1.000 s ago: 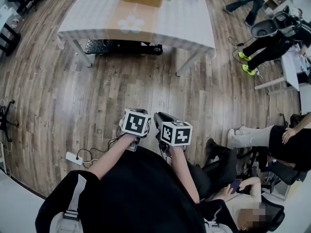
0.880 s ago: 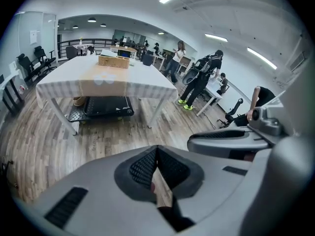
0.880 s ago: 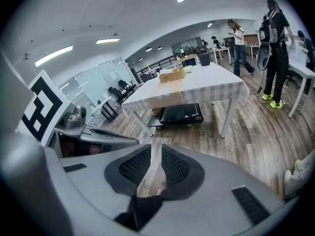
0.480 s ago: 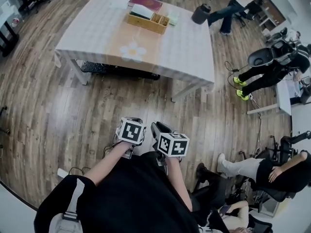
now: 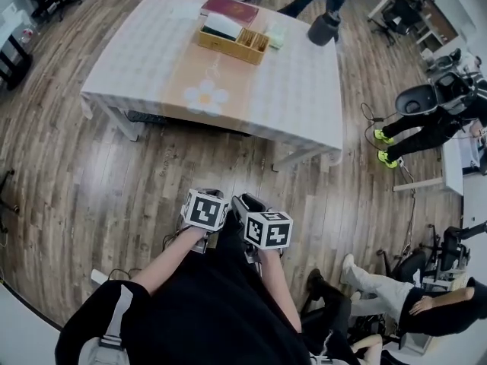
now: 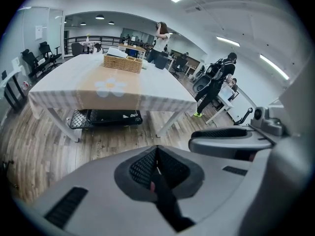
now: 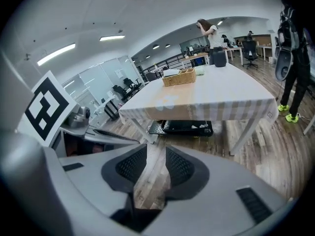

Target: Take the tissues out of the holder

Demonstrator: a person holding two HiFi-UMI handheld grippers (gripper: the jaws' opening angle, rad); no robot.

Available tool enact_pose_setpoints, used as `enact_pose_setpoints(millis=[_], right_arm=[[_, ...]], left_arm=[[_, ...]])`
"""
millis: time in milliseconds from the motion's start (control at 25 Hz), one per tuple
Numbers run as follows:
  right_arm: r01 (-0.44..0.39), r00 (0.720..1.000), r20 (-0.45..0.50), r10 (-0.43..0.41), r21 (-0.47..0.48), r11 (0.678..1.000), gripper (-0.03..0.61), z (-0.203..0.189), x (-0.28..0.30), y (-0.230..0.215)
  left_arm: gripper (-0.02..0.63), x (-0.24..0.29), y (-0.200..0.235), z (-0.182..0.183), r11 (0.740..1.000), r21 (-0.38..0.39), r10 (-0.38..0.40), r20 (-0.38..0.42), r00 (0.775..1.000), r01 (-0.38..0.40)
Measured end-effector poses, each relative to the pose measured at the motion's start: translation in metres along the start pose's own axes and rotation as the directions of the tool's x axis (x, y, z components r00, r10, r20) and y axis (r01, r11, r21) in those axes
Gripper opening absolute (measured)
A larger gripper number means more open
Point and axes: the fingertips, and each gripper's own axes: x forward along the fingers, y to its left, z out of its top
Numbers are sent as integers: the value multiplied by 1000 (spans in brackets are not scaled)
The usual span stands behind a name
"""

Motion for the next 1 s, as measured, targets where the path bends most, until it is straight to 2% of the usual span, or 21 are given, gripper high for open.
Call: enact_pose_setpoints(millis=[200,360,560,640,800,1000], right_arm=[[-62,998,-16,61,-37,997,114,53,28,-29],[-124,992,-34,122,-85,989,114,104,44,-51],[-169,985,-41,166,-117,979,114,160,55,-91],[-189,982,-46,185,-144,971,114,182,58,-102],[-193,981,-78,179,-252,948,124,210,71,-121],[-248,968,-98,231,-223,943,127,224,102,-124]], left_arm=[[8,26,10,50,998,-43,52,6,999,-52],[9,43,11,109,992,-86,93,30,995,-90],[9,68,10,173,982,-71,183,75,980,-177],[8,73,8,192,978,-100,192,75,979,-184],[9,75,10,218,960,-206,205,63,977,-189],[8,86,41,224,936,-270,244,38,969,-225]])
